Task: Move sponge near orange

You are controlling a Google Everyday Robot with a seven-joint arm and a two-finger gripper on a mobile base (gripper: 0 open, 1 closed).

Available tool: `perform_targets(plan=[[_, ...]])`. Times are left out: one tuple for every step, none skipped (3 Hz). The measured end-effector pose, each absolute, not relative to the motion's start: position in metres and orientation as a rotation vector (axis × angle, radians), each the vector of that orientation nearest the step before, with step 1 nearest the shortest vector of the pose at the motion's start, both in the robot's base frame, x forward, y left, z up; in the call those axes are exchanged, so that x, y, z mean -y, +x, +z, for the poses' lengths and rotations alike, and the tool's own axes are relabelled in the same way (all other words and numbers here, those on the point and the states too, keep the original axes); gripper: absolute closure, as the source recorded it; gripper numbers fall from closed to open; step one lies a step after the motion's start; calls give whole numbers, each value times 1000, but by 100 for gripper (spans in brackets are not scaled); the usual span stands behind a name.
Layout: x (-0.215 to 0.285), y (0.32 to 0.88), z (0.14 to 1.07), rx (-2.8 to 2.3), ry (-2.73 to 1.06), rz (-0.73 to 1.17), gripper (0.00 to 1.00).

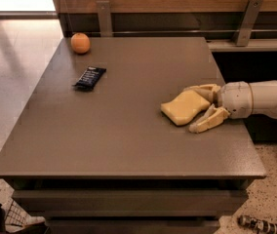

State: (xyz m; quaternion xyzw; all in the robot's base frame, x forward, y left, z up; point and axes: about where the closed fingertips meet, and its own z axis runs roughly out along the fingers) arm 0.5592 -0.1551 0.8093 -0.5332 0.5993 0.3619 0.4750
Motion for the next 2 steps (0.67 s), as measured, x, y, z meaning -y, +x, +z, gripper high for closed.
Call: perform_targets(plan=[[155,559,811,-1465,-1304,885,69],[155,559,811,-1465,-1304,885,91]])
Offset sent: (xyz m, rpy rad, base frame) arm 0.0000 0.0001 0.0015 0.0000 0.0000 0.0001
